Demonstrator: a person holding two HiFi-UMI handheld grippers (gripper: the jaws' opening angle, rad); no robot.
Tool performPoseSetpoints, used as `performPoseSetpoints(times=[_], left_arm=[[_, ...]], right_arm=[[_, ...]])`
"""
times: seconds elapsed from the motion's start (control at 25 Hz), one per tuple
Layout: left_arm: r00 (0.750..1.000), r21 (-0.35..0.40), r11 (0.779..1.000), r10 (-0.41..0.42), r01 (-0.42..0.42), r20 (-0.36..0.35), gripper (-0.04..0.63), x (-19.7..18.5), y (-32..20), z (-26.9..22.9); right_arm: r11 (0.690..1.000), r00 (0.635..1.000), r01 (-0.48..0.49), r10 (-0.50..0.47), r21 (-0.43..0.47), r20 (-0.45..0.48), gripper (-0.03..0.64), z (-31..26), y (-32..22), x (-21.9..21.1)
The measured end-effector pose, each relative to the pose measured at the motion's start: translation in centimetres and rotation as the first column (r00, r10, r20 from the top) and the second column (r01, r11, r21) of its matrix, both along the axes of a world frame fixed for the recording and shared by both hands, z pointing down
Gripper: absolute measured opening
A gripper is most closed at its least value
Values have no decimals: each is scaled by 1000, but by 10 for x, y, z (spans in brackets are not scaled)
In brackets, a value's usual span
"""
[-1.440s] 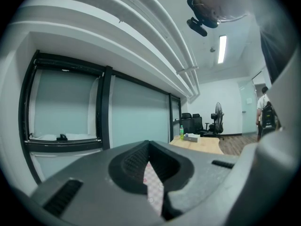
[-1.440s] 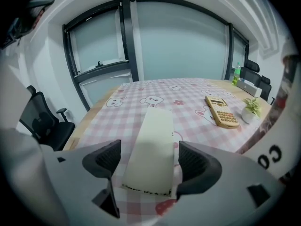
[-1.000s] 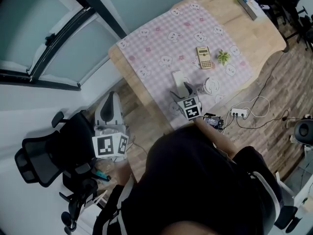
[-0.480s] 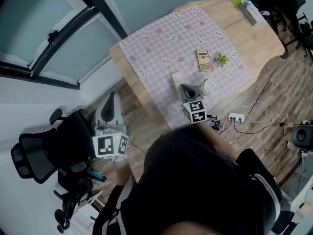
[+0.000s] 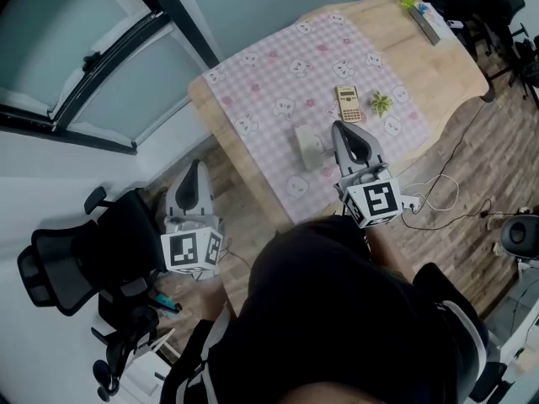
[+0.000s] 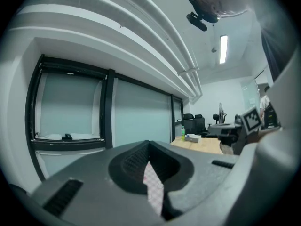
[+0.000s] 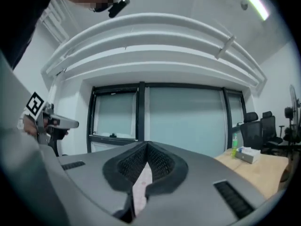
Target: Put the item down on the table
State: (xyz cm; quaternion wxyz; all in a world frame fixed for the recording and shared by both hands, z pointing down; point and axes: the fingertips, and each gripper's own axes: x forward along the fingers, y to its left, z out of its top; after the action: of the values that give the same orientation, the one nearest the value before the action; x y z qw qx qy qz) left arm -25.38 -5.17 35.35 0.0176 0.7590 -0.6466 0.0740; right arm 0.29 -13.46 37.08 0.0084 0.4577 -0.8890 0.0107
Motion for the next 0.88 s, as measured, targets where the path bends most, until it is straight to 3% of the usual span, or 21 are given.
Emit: performPoseSetpoints(times=[0.24,0.44,0.88], left_arm=[[1000,2,1000,14,-14,19,-2,1,-3,0],[1000,22,1000,-13,13,-6,-2,-2,-3,-4],[999,33,999,16,-17,30,-2,1,-4,-8]], right_arm=[[991,999,-2,-4,131,49,15,-74,14,16],[991,998,-25,17,135,65,15,-80,16,15],[989,998,-18,9,147,58,15,-84,19,6]])
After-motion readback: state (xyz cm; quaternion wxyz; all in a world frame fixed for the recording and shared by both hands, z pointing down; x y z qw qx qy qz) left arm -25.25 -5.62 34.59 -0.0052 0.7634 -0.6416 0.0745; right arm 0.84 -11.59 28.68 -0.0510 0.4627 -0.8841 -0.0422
